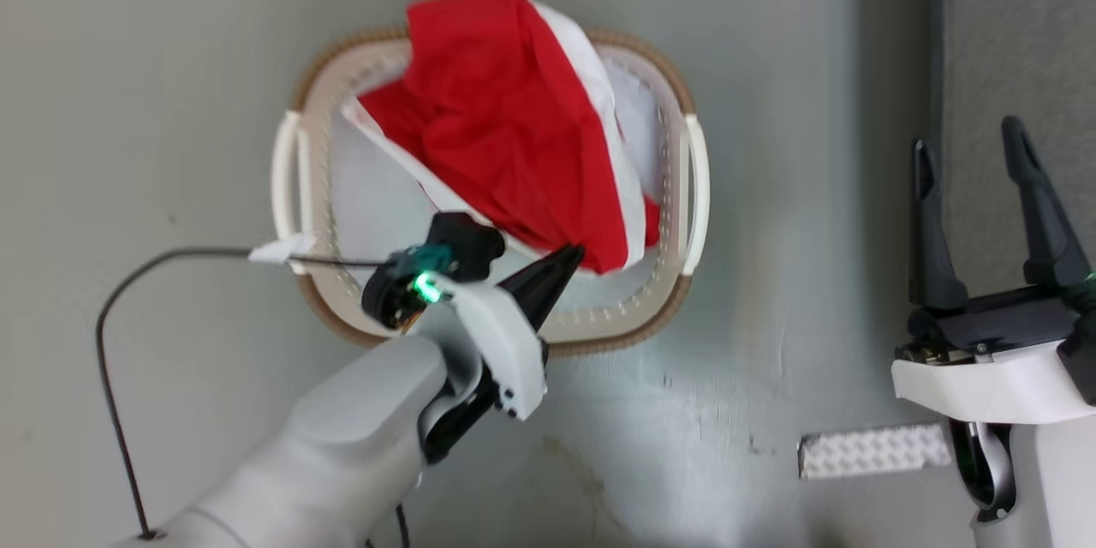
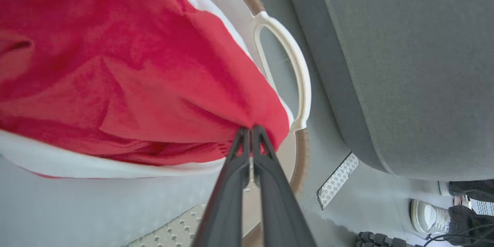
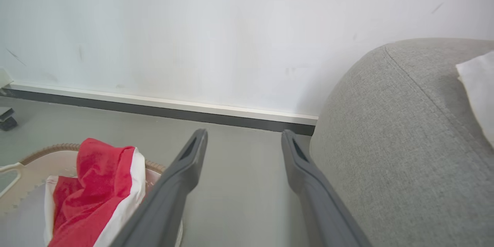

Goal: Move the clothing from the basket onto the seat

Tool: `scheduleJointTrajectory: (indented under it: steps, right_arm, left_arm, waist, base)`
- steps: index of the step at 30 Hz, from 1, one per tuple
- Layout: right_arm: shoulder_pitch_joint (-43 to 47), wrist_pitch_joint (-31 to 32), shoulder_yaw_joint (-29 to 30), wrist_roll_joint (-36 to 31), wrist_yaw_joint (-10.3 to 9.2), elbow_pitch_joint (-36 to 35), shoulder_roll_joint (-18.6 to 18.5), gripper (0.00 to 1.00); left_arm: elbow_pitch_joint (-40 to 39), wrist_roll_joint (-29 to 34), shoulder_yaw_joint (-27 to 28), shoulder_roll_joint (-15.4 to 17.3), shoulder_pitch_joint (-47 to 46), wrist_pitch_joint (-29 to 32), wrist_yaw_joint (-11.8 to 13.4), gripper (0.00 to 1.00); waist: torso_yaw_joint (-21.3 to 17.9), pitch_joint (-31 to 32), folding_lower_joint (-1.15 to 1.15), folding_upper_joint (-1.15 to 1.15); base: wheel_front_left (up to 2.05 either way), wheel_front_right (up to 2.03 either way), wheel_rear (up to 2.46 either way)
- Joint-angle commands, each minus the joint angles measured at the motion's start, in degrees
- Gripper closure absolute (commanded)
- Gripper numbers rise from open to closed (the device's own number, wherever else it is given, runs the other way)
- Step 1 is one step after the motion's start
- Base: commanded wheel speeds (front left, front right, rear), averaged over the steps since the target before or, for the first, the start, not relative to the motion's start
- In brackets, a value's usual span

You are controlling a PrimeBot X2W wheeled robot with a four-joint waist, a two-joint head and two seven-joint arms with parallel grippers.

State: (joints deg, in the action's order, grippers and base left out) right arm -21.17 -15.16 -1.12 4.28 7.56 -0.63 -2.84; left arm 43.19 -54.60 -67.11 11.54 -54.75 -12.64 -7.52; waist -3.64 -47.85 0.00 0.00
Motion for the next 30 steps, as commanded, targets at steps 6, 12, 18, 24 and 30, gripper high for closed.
scheduleJointTrajectory:
  steps: [6,12,18,24,30]
  right_arm:
    - [1.0,0.0,-1.3,2.7,-0.15,4.1,-0.1,0.00]
    - [3.3,0.0,-2.2,4.9,-0.15,7.5,-0.1,0.00]
    - [6.3,0.0,-2.8,6.5,-0.15,10.0,-0.1,0.00]
    - [8.7,0.0,-3.5,7.8,-0.15,11.9,-0.1,0.00]
    - [10.5,0.0,-4.3,8.6,-0.14,13.2,-0.1,0.00]
  left_arm:
    - [-4.3,-5.0,1.6,3.6,4.7,-2.2,0.1,1.00]
    - [-9.4,-4.6,7.6,6.3,9.2,-2.5,0.4,1.00]
    - [-18.5,-1.3,14.4,9.3,15.4,-2.5,3.5,1.00]
    - [-28.9,0.4,18.4,12.3,21.0,-2.5,7.3,1.00]
    - [-37.5,1.5,20.7,15.8,24.6,-2.4,11.5,1.00]
  waist:
    - [0.9,11.4,0.00,0.00]
    - [0.8,20.2,0.00,0.00]
    - [1.0,27.0,0.00,0.00]
    - [1.2,32.2,0.00,0.00]
    - [1.1,36.2,0.00,0.00]
  base:
    - [0.00,0.00,0.00]
    - [0.00,0.00,0.00]
    - [0.00,0.00,0.00]
    - [0.00,0.00,0.00]
    - [0.00,0.00,0.00]
